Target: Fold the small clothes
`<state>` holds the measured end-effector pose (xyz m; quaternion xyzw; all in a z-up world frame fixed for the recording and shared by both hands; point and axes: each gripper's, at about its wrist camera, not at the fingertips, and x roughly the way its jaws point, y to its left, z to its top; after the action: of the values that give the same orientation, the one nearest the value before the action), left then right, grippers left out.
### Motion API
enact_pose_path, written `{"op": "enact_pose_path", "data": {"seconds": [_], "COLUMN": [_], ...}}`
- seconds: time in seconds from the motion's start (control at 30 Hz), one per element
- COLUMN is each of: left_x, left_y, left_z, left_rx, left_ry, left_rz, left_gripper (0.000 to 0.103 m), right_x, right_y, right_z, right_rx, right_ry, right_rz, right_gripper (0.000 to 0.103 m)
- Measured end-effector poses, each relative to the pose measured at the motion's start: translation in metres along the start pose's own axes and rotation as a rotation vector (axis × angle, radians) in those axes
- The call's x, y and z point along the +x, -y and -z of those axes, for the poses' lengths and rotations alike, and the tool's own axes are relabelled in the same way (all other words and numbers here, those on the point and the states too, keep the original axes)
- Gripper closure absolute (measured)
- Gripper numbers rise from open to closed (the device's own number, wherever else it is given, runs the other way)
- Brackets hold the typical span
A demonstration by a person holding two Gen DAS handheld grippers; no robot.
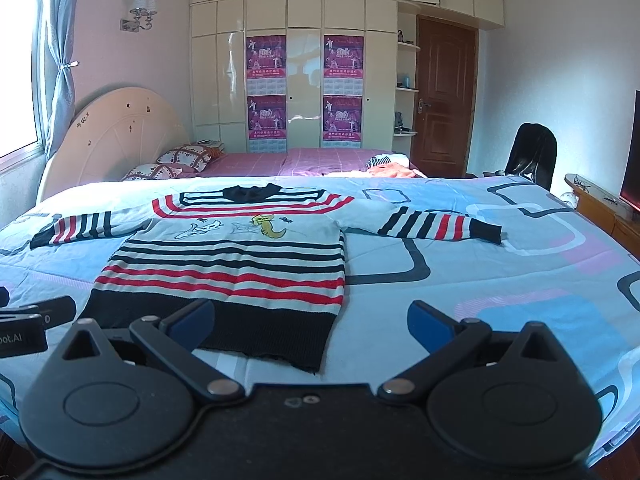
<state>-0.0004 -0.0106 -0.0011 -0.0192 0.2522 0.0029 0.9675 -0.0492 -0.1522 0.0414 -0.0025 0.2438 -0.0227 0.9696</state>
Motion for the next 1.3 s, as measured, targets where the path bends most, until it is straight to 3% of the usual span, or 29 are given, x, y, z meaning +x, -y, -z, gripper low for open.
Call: {"op": "enact_pose_path", "data": {"seconds": [1.3], "left_x": [-0.0047], "left_y": [-0.0056], "left_z": [0.0009], "left_rx": [0.001], "left_ry": [0.0], "left_rz": [0.004], "left_gripper": [0.0], "right_x": [-0.0012], "right_y": [-0.0005], "right_z": [0.0016], "right_rx": [-0.004], "right_ry": [0.0], "right_rz": [-0.001], "right_gripper": [0.0]}}
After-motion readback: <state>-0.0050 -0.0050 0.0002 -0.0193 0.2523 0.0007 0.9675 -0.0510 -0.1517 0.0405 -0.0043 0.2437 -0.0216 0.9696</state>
